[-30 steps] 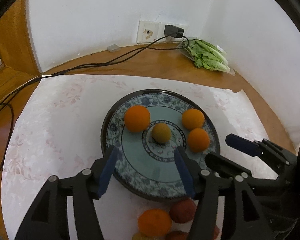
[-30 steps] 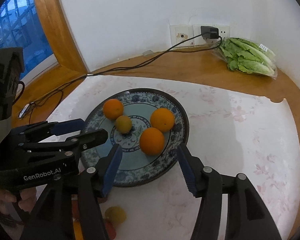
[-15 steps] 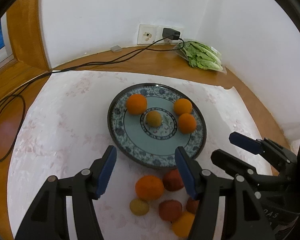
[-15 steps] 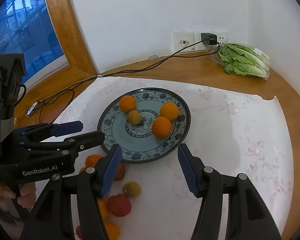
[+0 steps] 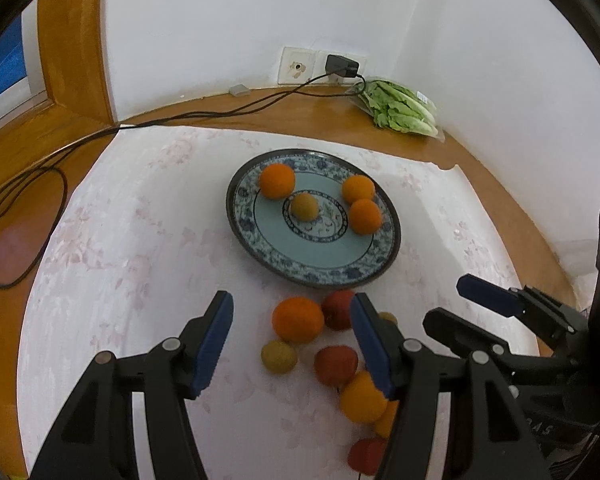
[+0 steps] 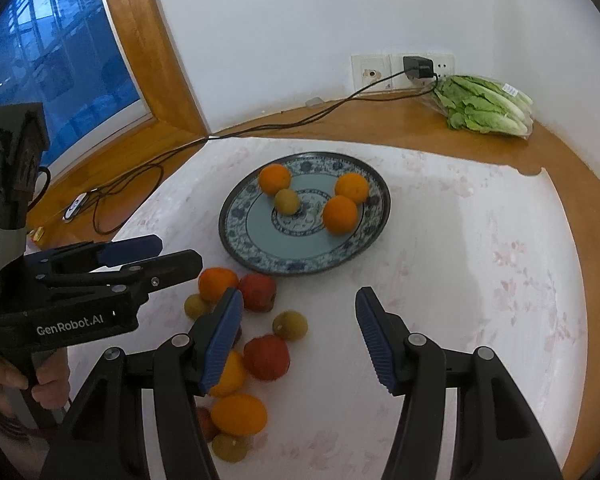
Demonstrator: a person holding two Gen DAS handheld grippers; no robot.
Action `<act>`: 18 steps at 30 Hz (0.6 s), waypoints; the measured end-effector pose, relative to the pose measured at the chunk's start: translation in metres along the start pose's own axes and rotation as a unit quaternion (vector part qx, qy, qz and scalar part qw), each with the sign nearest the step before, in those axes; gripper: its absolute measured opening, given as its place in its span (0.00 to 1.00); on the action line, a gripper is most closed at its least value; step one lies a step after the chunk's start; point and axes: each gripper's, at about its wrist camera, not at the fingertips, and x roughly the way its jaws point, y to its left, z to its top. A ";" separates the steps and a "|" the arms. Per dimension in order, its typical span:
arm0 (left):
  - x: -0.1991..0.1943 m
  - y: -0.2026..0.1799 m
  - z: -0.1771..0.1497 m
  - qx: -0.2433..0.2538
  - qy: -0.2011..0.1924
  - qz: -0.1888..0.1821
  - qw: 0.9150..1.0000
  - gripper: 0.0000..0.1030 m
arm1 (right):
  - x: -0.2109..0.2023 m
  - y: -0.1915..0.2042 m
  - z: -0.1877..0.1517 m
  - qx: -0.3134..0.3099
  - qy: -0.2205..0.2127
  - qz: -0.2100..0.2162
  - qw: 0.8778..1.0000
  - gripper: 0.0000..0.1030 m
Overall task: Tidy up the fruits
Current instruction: 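Withdraw both open tools from the plate toward the remaining fruit pile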
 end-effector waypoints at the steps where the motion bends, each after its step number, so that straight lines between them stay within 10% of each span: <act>1: -0.001 0.001 -0.002 -0.001 0.001 0.000 1.000 0.62 | -0.001 0.001 -0.002 0.001 0.002 0.000 1.000 0.58; 18: -0.015 0.005 -0.032 -0.007 0.007 -0.005 1.000 0.62 | -0.010 0.005 -0.031 0.015 0.020 -0.002 1.000 0.58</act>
